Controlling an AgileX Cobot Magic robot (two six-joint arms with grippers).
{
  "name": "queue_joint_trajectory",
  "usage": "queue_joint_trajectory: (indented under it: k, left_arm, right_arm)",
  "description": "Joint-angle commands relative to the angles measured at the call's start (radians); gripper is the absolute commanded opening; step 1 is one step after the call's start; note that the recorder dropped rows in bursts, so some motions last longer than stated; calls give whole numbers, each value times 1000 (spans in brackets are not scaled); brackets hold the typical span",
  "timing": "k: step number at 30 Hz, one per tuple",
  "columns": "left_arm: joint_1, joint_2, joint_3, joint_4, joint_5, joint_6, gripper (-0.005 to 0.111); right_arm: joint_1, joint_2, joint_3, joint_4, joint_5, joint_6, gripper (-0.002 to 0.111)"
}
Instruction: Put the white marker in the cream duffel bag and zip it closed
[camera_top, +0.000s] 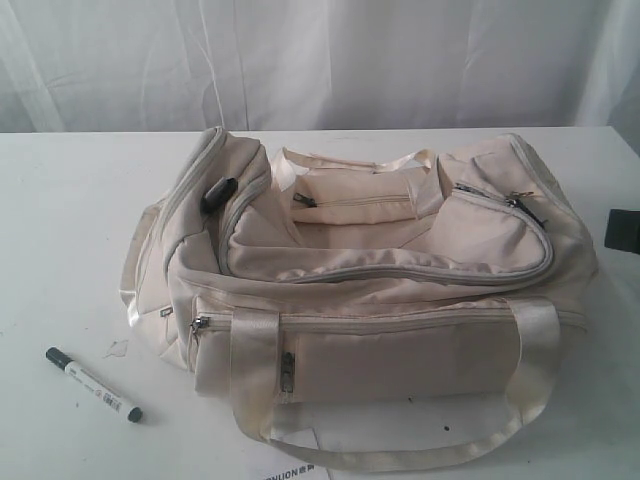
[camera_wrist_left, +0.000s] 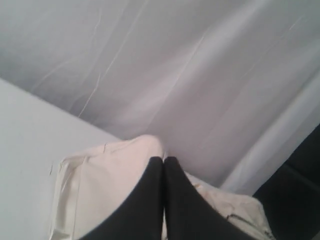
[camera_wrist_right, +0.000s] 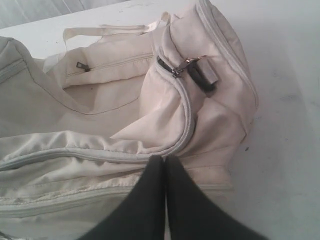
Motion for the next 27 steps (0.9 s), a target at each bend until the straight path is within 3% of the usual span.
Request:
queue_joint_trajectory:
  k: [1,6,9,16,19,21,22,24,27]
  left_arm:
    - [1,49,-127,74,25,-10,0]
    - [-4,231,-308,81,128,-17,0]
    - [-43,375,-421,80,203,130,0]
    - [-210,748,-648,66,318,461,0]
    - [-330,952,-741,-21,423,660,0]
    - [-391,1085,-791,-184,454,811,6]
    - [-423,1149,-817,-300,450,905,16]
    - [-466,1230,-852,-454,428,1026,36]
    - [-515,1317,-907,-585,398,1163,50]
  right_arm:
    - [1,16,-13,5,-47,-29,0]
    - [1,49,-54,-7,-28,-58,0]
    - [1,67,-72,-7,-33,-58,0]
    - [1,119,-112,-13,-101,-75,0]
    - [1,180,-145,-78,-111,-75,5]
    - [-17,246,-183,-104,-111,-75,18]
    - [-44,301,-215,-106,-111,-75,30]
    - [-99,387,-269,-106,-94,-75,39]
    - [-210,519,-357,-36,27,-217,40]
